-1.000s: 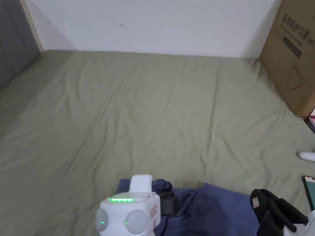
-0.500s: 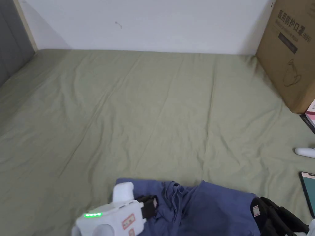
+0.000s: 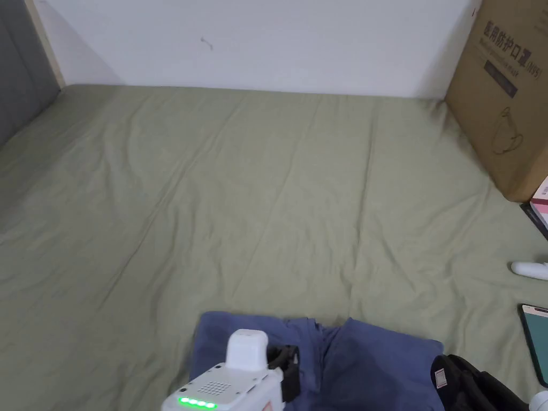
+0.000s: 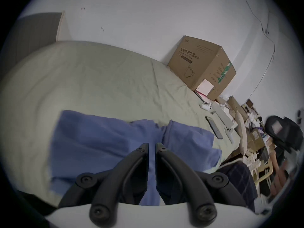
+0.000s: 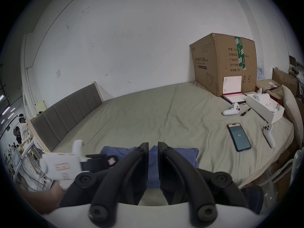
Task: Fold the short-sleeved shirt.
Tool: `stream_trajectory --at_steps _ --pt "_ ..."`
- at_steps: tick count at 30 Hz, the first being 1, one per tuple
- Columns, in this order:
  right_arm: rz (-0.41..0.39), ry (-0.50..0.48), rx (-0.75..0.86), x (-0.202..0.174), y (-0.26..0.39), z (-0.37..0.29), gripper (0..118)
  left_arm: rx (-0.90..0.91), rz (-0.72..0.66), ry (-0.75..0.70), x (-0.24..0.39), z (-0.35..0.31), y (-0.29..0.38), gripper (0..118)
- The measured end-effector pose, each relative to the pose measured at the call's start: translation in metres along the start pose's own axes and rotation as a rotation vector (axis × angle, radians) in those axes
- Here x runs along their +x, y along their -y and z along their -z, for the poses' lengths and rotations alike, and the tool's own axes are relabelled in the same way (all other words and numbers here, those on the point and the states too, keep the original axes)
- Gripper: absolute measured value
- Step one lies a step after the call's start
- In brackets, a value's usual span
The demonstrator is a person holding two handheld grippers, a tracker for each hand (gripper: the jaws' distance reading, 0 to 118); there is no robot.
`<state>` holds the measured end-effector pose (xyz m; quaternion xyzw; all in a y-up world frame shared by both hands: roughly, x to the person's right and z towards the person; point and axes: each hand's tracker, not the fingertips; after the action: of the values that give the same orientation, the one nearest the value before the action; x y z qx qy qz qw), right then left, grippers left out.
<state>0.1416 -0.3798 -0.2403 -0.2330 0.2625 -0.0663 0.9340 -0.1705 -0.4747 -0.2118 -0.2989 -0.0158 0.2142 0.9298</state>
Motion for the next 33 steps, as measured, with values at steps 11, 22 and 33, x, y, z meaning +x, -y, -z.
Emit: stream_trajectory --at_steps 11,22,33 --pt "0.001 -0.061 -0.023 -0.02 0.003 0.011 12 -0.003 -0.306 0.106 -0.126 -0.083 -0.021 116" --pt "-0.009 -0.05 -0.032 -0.026 -0.004 0.015 12 -0.031 -0.834 0.581 -0.178 0.029 0.046 88" --pt "-0.033 -0.045 -0.022 -0.028 -0.006 0.01 12 0.07 -0.641 -0.03 -0.172 -0.046 -0.005 9"
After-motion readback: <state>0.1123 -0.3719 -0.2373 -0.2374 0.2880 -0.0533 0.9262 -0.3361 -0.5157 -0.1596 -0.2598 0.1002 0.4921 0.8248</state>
